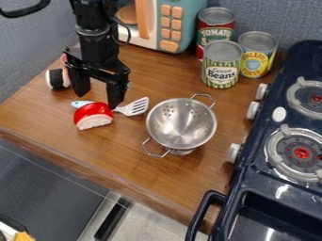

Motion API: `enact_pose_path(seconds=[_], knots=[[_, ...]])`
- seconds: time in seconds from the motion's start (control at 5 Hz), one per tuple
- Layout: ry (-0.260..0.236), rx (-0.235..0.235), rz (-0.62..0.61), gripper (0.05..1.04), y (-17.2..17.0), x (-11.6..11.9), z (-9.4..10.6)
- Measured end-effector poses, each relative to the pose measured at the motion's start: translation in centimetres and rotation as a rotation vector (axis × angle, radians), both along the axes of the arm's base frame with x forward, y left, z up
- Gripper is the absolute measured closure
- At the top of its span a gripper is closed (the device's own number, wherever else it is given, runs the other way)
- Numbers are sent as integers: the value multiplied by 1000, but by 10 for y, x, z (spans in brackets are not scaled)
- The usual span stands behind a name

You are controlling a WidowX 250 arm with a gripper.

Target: Flip out the red object to its place

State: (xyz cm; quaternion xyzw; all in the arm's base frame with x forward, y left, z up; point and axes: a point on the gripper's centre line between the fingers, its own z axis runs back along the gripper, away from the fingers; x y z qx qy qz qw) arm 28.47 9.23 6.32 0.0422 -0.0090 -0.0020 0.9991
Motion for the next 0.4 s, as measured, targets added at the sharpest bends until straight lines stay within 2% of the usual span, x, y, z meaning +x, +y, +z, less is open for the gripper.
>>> enact_pose_path(seconds=[0.2,0.4], knots=[[31,-9,0,83,-1,-3,-10],[38,0,15,83,10,-7,-15]])
